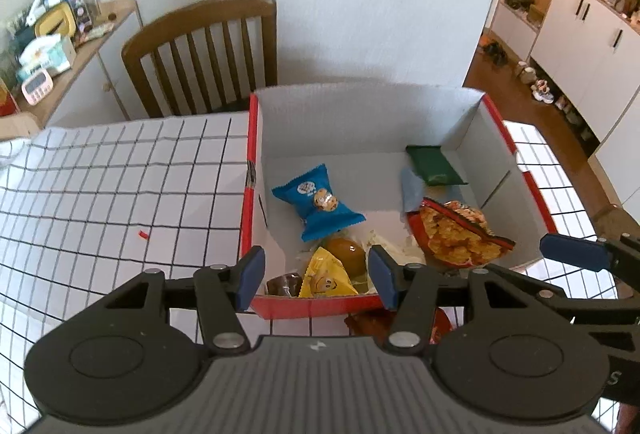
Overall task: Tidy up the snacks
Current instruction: 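Move both tools back to the Oreo bag and white packet beside the box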
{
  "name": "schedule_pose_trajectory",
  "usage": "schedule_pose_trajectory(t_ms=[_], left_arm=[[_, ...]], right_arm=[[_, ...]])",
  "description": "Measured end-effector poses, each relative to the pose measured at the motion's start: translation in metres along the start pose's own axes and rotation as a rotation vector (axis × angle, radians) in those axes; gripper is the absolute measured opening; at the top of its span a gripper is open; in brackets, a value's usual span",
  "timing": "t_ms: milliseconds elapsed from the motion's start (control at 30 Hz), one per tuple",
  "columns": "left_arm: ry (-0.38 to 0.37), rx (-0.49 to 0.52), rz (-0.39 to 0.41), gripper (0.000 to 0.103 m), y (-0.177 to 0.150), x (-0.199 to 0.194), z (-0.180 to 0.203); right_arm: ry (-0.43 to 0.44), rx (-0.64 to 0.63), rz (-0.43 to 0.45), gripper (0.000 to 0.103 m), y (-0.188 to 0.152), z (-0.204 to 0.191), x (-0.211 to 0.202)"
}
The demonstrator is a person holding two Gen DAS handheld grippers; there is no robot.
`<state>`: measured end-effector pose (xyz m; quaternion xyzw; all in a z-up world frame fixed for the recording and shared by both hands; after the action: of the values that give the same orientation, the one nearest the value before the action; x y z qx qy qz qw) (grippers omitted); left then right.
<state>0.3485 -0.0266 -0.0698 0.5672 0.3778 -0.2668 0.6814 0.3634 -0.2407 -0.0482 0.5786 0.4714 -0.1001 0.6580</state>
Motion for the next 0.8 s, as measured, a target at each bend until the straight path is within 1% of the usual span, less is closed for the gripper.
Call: schedule_pose_trajectory(t_ms=[133,200,300,367,433,533,600,700,767,800], left_arm=[[-0.02,0.005,0.03,0.056,-0.005,-0.019,-0.001],[-0.034,0.006,0.034,0.056,-0.008,-0.026,-0.002],[-0.049,0.008,0.048,0.056,-0.014,-0.036,-0.003],[-0.058,0.01,0.057,0.059,-0.018,-0.043,-0.003],[-0.073,0.015,0.069,0.065,-0.023,-0.051,-0.003],[-0.087,0.021,0.084,0.066,-0.029,-0.062,-0.003],[-0.097,0.024,0.093,0.067,-0.034,-0.069,-0.003],[-0.1,0.028,0.106,0.071,-0.041,-0.077,-0.004],[-0.104,0.032,0.112,0.071,-0.045,-0.081,-0.004],[-0.106,0.031,0.113,0.073,-0.048,-0.083,-0.005]], right_arm=[[0.008,0.005,0.029,0.073,-0.001,-0.003,-0.016],[0.012,0.006,0.046,0.077,-0.003,-0.005,-0.025],[0.01,-0.002,0.068,0.081,-0.006,-0.008,-0.036],[0.007,-0.01,0.08,0.083,-0.007,-0.011,-0.043],[0.005,-0.015,0.09,0.084,-0.01,-0.013,-0.049],[0.009,-0.014,0.102,0.085,-0.015,-0.016,-0.058],[0.009,-0.012,0.112,0.092,-0.019,-0.017,-0.065],[0.006,-0.016,0.137,0.095,-0.025,-0.02,-0.075],[0.006,-0.014,0.141,0.096,-0.029,-0.021,-0.079],[0.005,-0.013,0.146,0.098,-0.032,-0.021,-0.081]])
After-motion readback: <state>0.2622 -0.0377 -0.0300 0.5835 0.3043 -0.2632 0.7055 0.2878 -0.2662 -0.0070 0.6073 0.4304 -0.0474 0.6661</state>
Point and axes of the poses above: each gripper's, at about its wrist camera, not at the fingertips, and x roughly the way its jaws point, z to its right, y to its top, the point moved 2 cm from there along x, roughly the way its jaws point, and after that the axes turned 6 degrees about -x, right-handed, at the moved point
